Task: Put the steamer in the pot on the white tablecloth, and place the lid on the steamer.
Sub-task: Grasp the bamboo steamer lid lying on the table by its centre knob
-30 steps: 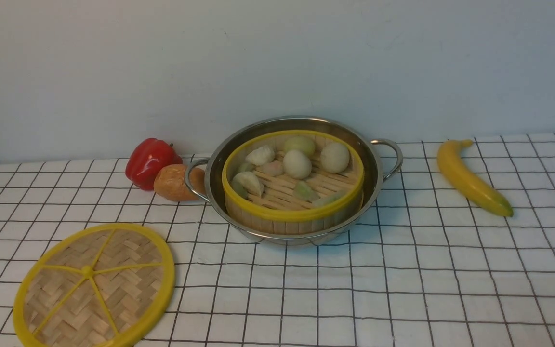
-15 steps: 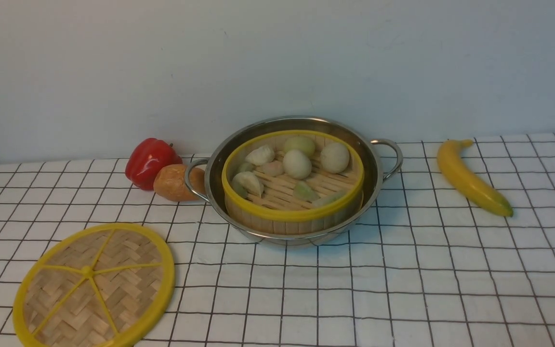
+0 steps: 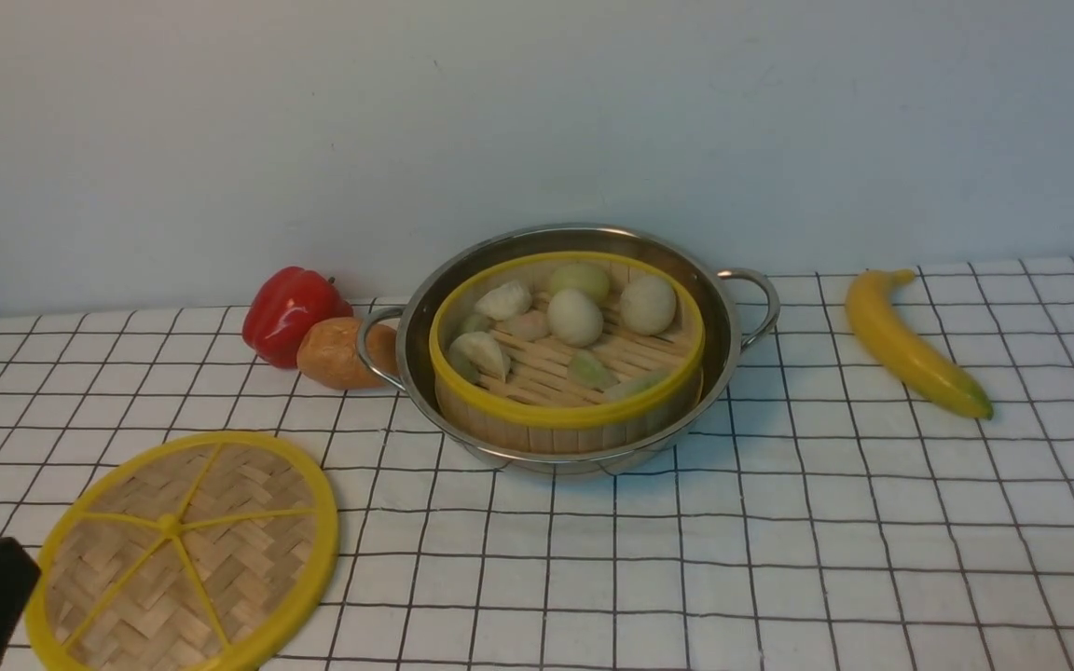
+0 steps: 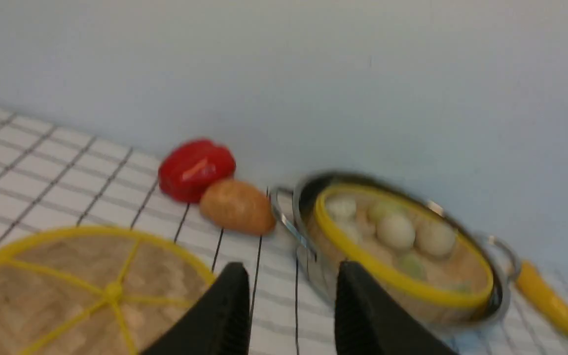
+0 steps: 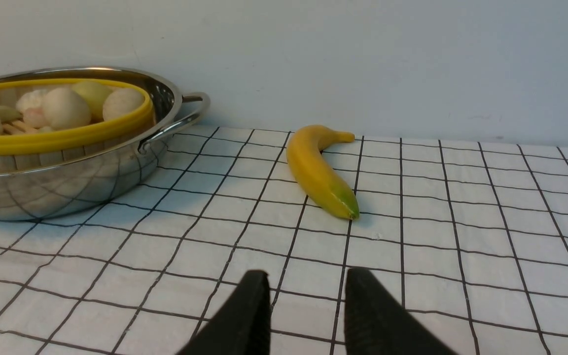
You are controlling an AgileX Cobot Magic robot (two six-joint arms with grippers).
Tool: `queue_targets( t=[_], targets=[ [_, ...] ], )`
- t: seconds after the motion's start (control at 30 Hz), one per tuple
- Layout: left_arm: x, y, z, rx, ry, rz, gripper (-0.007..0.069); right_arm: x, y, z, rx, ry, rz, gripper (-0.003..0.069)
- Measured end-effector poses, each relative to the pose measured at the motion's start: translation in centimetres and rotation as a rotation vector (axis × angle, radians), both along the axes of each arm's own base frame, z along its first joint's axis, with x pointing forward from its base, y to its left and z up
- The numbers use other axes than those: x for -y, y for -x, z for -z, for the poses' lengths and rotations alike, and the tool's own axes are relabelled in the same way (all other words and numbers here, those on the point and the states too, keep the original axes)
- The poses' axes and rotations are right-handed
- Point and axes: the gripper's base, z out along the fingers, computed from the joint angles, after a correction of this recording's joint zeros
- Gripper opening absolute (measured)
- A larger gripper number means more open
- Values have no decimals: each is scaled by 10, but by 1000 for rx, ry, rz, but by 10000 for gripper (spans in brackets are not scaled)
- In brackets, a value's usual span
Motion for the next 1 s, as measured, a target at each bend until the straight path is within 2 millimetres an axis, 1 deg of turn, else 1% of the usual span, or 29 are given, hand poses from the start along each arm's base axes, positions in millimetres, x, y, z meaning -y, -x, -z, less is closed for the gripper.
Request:
queue_targets(
  t=[0.03, 0.07, 0.1, 0.13, 0.17, 0.23, 0.27, 0.3, 0.37, 0.4, 0.43, 0.5, 0.53, 0.57, 0.6, 0.67, 0.7, 0.73, 0.8, 0.83, 0.87, 0.93, 1.0],
  targets=[
    [0, -6, -11, -114, -49, 30, 243, 0, 0, 0, 0, 0, 0, 240],
    [0, -9, -14, -187, -81, 46, 243, 0, 0, 0, 0, 0, 0, 240],
    [-2, -17, -17, -319, -137, 70, 243, 0, 0, 0, 0, -1, 0, 240],
    [-2, -16, -19, -324, -149, 72, 243, 0, 0, 0, 0, -1, 0, 240],
    [-5, -26, -22, -432, -210, 85, 243, 0, 0, 0, 0, -2, 0, 240],
    [-14, -44, -30, -575, -334, 95, 243, 0, 0, 0, 0, -2, 0, 240],
    [-15, -47, -29, -602, -343, 99, 243, 0, 0, 0, 0, -2, 0, 240],
    [-20, -59, -32, -655, -412, 98, 243, 0, 0, 0, 0, -2, 0, 240],
    [-28, -83, -31, -734, -507, 102, 243, 0, 0, 0, 0, -2, 0, 240],
    [-28, -84, -29, -745, -506, 104, 243, 0, 0, 0, 0, -2, 0, 240],
    [-33, -105, -25, -784, -563, 109, 243, 0, 0, 0, 0, -2, 0, 240],
    [-35, -128, -18, -794, -594, 117, 243, 0, 0, 0, 0, -2, 0, 240],
    [-35, -133, -16, -796, -594, 120, 243, 0, 0, 0, 0, -2, 0, 240],
    [-36, -150, -9, -808, -594, 131, 243, 0, 0, 0, 0, -2, 0, 240],
    [-36, -152, -7, -813, -592, 133, 243, 0, 0, 0, 0, -2, 0, 240],
    [-35, -176, 6, -860, -574, 155, 243, 0, 0, 0, 1, -2, 0, 240],
    [-35, -182, 12, -877, -570, 162, 243, 0, 0, 0, 1, -2, 0, 240],
    [-35, -184, 12, -879, -567, 163, 243, 0, 0, 0, 1, -2, 0, 240],
    [-36, -205, 30, -942, -552, 185, 243, 0, 0, 0, 1, -2, 0, 240],
    [-36, -207, 30, -943, -551, 186, 243, 0, 0, 0, 1, -2, 0, 240],
    [-36, -212, 36, -959, -550, 191, 243, 0, 0, 0, 1, -2, 0, 240],
    [-36, -228, 52, -1002, -546, 206, 243, 0, 0, 0, 1, -2, 0, 240],
    [-37, -237, 65, -1033, -543, 218, 243, 0, 0, 0, 1, -2, 0, 240]
  ],
)
